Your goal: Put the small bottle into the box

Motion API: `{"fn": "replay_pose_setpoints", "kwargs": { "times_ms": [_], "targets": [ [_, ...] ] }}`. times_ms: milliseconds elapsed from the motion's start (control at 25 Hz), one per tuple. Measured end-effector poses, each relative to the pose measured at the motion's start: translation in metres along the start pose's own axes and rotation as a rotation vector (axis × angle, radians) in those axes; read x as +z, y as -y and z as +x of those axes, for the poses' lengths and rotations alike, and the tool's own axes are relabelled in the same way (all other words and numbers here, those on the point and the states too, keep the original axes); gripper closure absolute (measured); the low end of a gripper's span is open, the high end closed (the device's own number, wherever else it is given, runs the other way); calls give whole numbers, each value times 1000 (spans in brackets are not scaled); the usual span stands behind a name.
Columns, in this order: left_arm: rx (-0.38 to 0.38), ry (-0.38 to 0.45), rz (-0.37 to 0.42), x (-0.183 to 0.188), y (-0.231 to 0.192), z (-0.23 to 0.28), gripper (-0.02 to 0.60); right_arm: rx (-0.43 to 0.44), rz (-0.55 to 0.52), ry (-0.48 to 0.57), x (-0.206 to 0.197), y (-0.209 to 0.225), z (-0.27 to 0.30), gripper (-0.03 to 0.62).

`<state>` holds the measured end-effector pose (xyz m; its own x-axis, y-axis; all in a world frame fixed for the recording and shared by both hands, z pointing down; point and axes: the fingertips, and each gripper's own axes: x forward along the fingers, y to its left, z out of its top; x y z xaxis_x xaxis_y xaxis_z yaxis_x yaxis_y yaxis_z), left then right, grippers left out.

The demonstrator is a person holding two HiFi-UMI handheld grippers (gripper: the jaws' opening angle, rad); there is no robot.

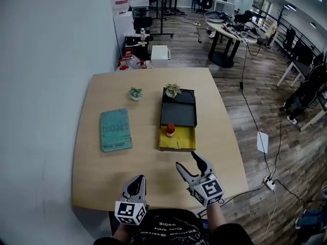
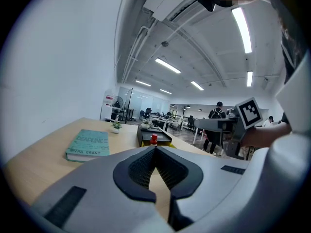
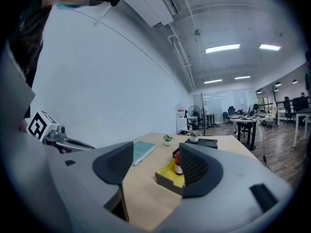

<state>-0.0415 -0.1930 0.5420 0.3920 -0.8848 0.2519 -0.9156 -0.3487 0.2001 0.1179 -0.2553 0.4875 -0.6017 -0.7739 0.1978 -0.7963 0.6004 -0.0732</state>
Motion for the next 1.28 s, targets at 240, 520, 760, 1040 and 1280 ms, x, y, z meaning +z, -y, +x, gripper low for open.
{"fn": "replay_pose_setpoints", "kwargs": {
  "times_ms": [240, 520, 760, 1040, 1280],
  "targets": [
    [-5, 45, -15, -1, 10, -10, 577, -32, 31, -10, -29, -18, -36, 287],
    [1, 37, -24, -10, 14, -14, 577, -82, 76, 3, -55, -26, -59, 287],
    [-8, 19, -18, -14, 18, -13, 577, -73, 61, -10, -61, -27, -62, 289],
    [-68, 17, -25, -17, 27, -9, 577, -19, 53, 4, -56, -34, -52, 356],
    [-99, 5, -19, -14, 30, -7, 577, -10, 63, 18, -53, -35, -49, 472]
  ]
}}
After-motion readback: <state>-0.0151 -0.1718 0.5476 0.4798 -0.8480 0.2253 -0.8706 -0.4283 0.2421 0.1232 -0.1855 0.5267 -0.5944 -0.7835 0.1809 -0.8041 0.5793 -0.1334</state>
